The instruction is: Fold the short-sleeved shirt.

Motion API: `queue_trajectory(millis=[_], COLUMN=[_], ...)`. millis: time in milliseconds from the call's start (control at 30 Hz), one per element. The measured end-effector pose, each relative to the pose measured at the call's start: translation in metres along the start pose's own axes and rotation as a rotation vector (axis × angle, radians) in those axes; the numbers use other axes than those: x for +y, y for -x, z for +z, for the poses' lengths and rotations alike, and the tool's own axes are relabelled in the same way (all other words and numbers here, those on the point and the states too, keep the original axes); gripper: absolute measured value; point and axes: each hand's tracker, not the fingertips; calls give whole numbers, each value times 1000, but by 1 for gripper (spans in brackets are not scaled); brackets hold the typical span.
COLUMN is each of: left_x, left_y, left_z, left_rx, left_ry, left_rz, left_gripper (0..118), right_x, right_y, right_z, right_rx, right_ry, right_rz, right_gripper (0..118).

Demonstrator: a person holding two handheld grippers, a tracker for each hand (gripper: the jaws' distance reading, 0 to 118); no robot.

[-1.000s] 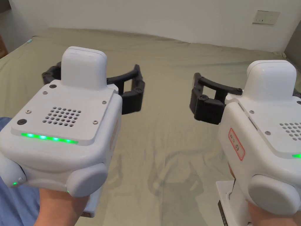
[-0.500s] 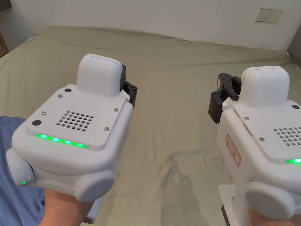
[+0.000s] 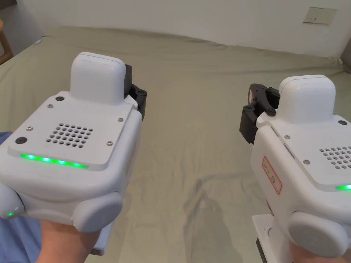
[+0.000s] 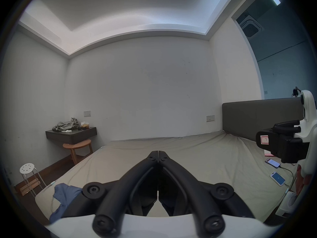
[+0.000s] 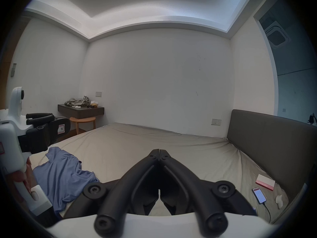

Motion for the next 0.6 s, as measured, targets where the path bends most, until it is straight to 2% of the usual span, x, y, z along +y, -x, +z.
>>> queue_trajectory(millis=[333,600], left_x=[8,6], left_y=[63,101], left_z=[43,75], left_rx=[227,370], left_ry=[-6,4], left_rz=[-32,-46], left_gripper=[0,0], right_x=[11,14], right_y=[63,102], right_z=[-11,-13], right_rx=[244,353], right_ry=[-46,-58], right_rz=[5,-14], right_gripper=[0,0])
